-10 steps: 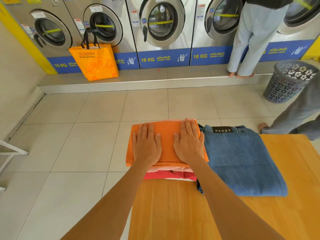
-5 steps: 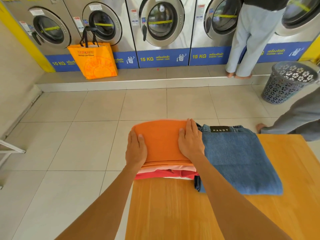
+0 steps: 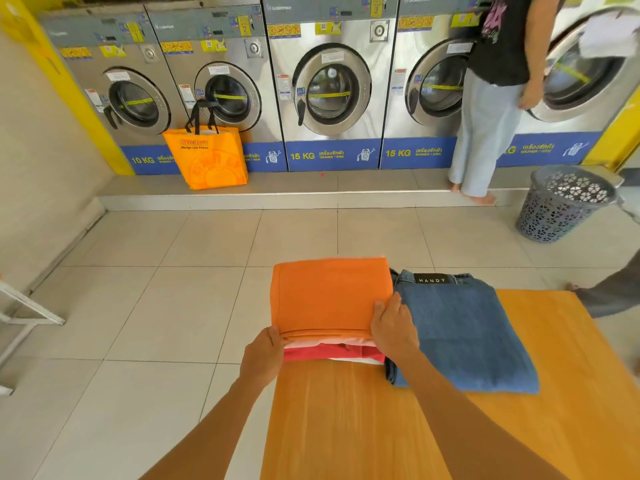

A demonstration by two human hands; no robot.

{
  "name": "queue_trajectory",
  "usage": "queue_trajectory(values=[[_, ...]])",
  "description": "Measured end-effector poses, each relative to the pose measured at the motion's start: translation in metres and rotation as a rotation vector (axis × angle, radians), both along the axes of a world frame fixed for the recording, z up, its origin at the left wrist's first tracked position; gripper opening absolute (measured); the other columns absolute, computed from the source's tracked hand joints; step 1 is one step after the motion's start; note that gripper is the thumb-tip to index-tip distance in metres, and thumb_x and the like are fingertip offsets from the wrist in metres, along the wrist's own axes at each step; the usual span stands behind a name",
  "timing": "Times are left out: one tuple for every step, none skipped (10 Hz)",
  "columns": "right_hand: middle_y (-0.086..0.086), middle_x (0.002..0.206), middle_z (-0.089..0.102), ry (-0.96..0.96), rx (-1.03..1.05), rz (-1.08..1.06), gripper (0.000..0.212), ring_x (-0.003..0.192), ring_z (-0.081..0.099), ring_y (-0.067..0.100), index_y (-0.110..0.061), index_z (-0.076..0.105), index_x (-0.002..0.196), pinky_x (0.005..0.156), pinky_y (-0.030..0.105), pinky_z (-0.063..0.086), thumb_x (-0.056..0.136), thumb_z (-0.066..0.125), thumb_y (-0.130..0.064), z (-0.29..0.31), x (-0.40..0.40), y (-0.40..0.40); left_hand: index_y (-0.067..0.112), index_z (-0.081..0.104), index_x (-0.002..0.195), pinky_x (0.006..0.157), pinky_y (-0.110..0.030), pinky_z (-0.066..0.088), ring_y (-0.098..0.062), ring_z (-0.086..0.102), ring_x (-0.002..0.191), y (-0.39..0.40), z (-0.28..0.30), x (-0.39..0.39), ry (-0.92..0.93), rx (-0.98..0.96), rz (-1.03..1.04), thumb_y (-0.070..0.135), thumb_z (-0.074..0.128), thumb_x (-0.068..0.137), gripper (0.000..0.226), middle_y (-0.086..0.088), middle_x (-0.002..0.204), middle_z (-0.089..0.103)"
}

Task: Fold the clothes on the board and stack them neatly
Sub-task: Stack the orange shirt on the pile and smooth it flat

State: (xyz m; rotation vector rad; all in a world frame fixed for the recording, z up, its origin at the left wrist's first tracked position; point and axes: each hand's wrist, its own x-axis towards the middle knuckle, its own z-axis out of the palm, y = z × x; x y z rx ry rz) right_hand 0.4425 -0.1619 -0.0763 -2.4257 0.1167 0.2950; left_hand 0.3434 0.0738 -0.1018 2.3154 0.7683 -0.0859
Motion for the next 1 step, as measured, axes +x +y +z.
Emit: queue_trajectory(values=[[0.015, 0.143, 0.049, 0.016, -0.014, 0.009, 0.055, 0.128, 0.049, 0.036, -0.006, 0.031, 0.145, 0.1, 0.055, 0.044, 0.106, 0.02, -0.043, 0.0077, -0.0364, -0.0106, 0.016, 0.06, 0.109, 0.084, -0.034, 0.049, -0.024, 0.062, 0.097, 0.0011, 0.0048, -0.0245, -0.01, 0.049, -0.009, 0.027, 0.027, 0.106, 0.034, -0.004, 0.104, 0.067]])
